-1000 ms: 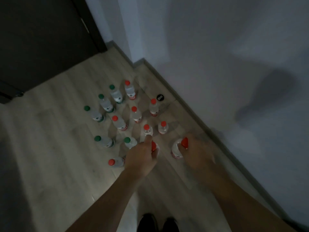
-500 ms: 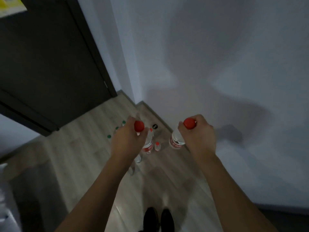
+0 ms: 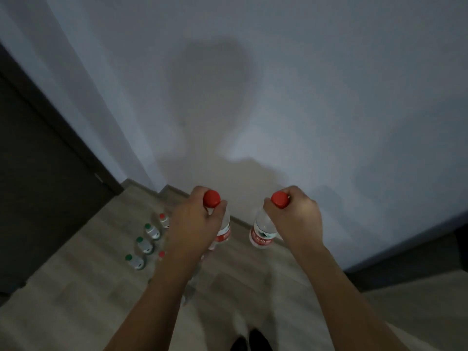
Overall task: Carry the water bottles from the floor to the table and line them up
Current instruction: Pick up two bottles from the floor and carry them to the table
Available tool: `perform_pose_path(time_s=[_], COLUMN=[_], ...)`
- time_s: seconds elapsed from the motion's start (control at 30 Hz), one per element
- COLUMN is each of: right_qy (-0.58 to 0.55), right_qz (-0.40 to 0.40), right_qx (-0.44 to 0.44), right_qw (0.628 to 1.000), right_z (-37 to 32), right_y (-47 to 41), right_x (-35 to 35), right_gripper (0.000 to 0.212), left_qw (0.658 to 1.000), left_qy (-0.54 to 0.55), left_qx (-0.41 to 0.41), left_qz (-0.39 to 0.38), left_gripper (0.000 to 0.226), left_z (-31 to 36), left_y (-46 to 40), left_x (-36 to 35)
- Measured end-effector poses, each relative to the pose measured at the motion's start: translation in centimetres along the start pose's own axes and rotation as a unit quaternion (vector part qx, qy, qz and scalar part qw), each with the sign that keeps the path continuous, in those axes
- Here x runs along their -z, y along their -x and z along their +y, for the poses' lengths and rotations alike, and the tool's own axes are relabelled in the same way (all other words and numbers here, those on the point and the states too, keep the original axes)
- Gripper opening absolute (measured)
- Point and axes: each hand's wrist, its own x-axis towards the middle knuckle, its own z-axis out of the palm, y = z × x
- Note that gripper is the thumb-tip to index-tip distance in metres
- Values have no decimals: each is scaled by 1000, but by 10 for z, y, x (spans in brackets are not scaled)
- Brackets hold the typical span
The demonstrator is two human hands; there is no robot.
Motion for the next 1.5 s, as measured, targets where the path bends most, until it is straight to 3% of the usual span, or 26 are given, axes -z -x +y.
perform_pose_path(time_s=[0.3,0.67,0.97,1.2,1.5], right_qy=[6,52,60,90,113], right_qz=[116,260,378,454,526], right_qx=[-65,-162,-237,-274,-339], right_qw=[991,951,893,843,772], right_z=[42,134,217,280,336], right_y=[17,72,173,274,380], right_x=[73,207,343,442,536], right_gripper=[19,19,21,27,23], left_qw=[988,939,886,847,772], left_qy=[40,71,107,145,178], left_qx=[-104,-265,-362,-393,-447], left_qz=[-110,-209,-270,-327,-415], left_gripper=[23,25,21,22,23], left_z=[69,209,339,427,519], left_y=[-7,57,184,313,442], left_x=[-44,-128,-185,-220,-241])
